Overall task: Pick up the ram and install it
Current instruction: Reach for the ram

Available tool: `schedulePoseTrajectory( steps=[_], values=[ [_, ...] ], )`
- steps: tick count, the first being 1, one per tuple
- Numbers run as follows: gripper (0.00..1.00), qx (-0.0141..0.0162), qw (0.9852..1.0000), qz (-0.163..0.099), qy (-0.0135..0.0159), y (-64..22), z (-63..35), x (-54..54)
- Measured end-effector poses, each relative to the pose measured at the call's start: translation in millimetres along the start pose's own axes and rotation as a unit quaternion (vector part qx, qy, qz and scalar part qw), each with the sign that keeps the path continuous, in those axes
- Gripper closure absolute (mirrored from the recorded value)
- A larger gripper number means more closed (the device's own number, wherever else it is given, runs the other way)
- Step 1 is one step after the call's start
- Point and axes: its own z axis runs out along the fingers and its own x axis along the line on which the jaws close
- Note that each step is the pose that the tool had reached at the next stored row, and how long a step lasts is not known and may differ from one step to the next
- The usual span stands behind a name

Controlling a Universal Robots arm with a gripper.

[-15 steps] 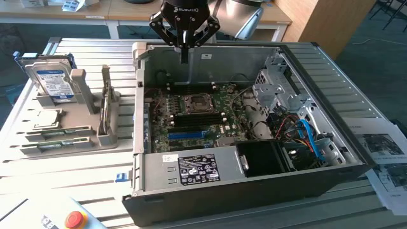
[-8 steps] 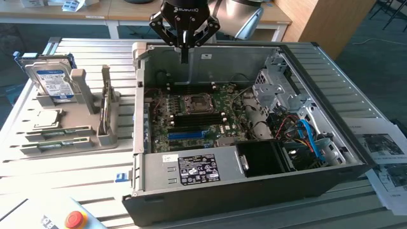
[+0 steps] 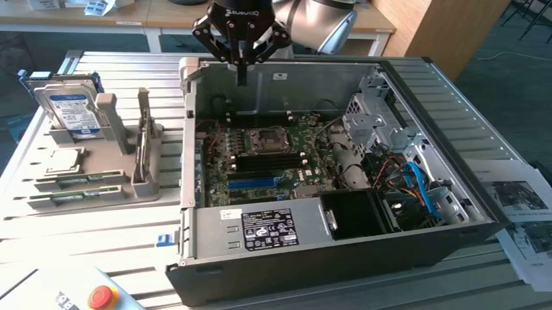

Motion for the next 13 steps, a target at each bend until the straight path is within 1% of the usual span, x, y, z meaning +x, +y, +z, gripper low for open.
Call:
schedulePoseTrajectory(
  steps=[3, 13],
  values=[
    [0.9, 0.0, 1.0, 0.0, 0.0, -0.5, -0.1, 8.8],
    [0.9, 0.0, 1.0, 0.0, 0.0, -1.5, -0.2, 27.9]
  ],
)
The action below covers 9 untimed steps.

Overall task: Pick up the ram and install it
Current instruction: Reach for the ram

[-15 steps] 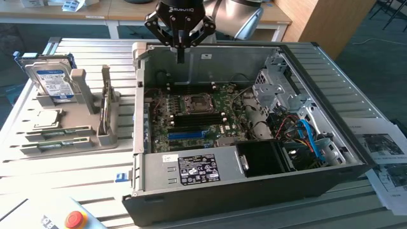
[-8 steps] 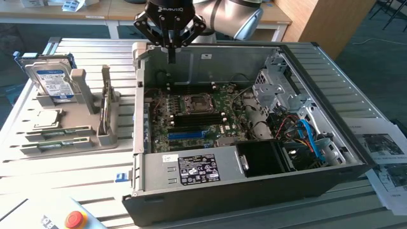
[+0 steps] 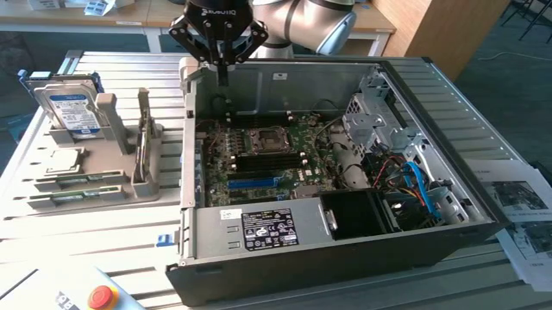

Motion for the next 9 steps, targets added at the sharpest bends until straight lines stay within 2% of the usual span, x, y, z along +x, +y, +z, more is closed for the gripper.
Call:
schedulePoseTrajectory(
  steps=[9],
  values=[
    [0.9, 0.0, 1.0, 0.0, 0.0, -0.1, -0.2, 16.8]
  ],
)
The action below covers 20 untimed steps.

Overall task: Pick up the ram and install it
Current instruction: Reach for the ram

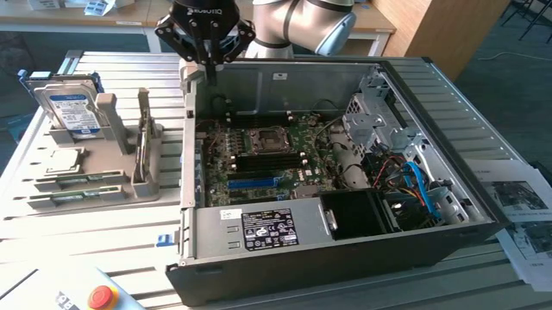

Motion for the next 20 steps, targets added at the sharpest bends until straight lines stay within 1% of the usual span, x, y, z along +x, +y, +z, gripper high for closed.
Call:
schedulePoseTrajectory(
  steps=[11, 20],
  values=[
    [0.9, 0.0, 1.0, 0.0, 0.0, -1.6, -0.8, 29.9],
    [0.9, 0.0, 1.0, 0.0, 0.0, -2.5, -1.3, 51.3]
  ],
)
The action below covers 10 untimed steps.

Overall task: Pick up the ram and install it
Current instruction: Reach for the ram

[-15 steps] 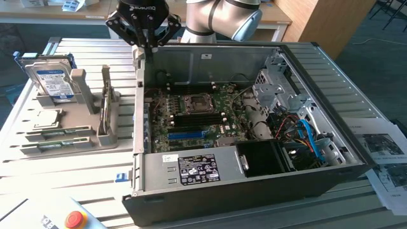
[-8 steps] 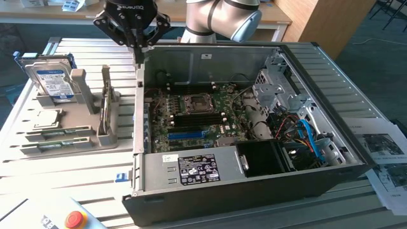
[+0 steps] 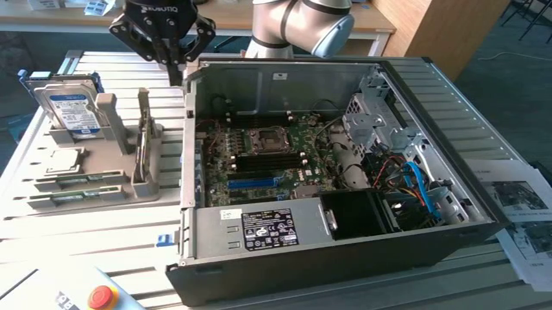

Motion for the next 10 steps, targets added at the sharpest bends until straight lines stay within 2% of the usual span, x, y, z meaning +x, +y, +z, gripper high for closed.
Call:
schedulePoseTrajectory(
  steps=[10],
  values=[
    [0.9, 0.0001, 1.0, 0.0, 0.0, -0.8, -0.7, 27.1]
  ],
)
